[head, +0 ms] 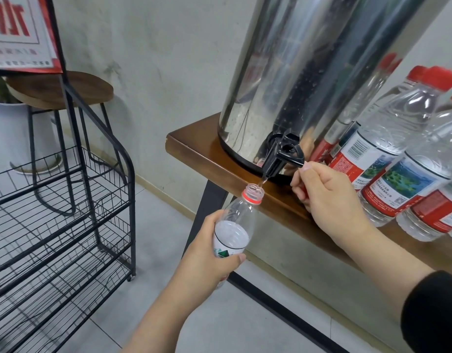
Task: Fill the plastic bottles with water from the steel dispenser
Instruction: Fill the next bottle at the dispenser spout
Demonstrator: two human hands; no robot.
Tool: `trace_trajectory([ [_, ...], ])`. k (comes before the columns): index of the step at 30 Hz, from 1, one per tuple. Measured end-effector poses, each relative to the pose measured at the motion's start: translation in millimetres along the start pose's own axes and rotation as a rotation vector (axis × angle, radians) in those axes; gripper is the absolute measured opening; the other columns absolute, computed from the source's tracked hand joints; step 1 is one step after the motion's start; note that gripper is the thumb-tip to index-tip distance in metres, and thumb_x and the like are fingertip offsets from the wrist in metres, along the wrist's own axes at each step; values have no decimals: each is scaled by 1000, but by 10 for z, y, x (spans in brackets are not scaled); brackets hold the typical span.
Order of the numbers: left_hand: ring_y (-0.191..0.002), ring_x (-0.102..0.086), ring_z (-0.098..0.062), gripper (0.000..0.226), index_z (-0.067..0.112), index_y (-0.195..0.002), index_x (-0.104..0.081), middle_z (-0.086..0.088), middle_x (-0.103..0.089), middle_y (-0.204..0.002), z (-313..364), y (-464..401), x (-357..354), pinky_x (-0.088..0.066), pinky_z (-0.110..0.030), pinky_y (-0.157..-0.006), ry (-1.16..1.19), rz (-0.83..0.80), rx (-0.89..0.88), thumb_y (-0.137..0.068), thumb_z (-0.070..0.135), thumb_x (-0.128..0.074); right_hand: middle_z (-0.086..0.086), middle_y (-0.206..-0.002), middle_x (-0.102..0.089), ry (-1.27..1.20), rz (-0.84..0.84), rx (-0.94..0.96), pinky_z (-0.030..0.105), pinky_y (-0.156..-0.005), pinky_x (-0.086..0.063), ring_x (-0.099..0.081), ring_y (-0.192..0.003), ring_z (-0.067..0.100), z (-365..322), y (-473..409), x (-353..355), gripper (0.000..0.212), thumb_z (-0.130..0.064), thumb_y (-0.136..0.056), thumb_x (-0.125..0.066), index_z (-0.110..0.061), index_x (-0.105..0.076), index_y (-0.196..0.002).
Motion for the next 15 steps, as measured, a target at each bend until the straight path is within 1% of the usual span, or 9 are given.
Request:
trace_trajectory([
  [2,-120,-60,-6,80,53,-137,-41,23,-60,-128,-4,-1,-9,-50,-7,-80,-7,-1,1,-81,16,-84,1,-60,-55,-2,5,-1,32,-58,-36,-44,-52,14,7,-5,2,41,-30,-108,-40,-22,-61,-73],
  [5,-120,-59,-2,79,54,-137,-41,25,-60,-127,-8,-10,-14,-50,-9,-85,-20,1,-9,-81,18,-84,2,-60,-55,2,3,-6,32,-57,-37,-45,-52,14,10,-6,-1,42,-31,-108,-40,-22,-61,-73],
  [10,-122,-59,-6,81,53,-138,-40,24,-60,-128,-29,-28,-21,-54,-22,-96,-38,5,-7,-80,19,-85,2,-60,-55,-9,2,5,31,-58,-36,-44,-52,14,3,-2,-2,42,-31,-108,-40,-21,-61,-73],
  [12,-123,-58,-7,81,53,-138,-39,24,-59,-130,-30,-30,-31,-53,-20,-95,-41,-2,-6,-80,19,-85,2,-60,-55,-18,0,3,32,-57,-36,-44,-53,15,8,-4,-3,42,-32,-108,-40,-21,-61,-74],
  [15,-122,-58,-5,82,54,-138,-38,25,-59,-129,-35,-28,-35,-52,-15,-89,-45,-2,-8,-80,20,-86,2,-61,-55,-15,-5,0,32,-58,-37,-45,-53,15,4,0,-4,43,-32,-109,-40,-20,-61,-74],
])
Point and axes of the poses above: each hand's wrist, its own y-axis away from the middle knuckle, its own x-axis out of the back of the hand, z = x × y, the point moved 9 cm from there along -y, towards the middle knuckle
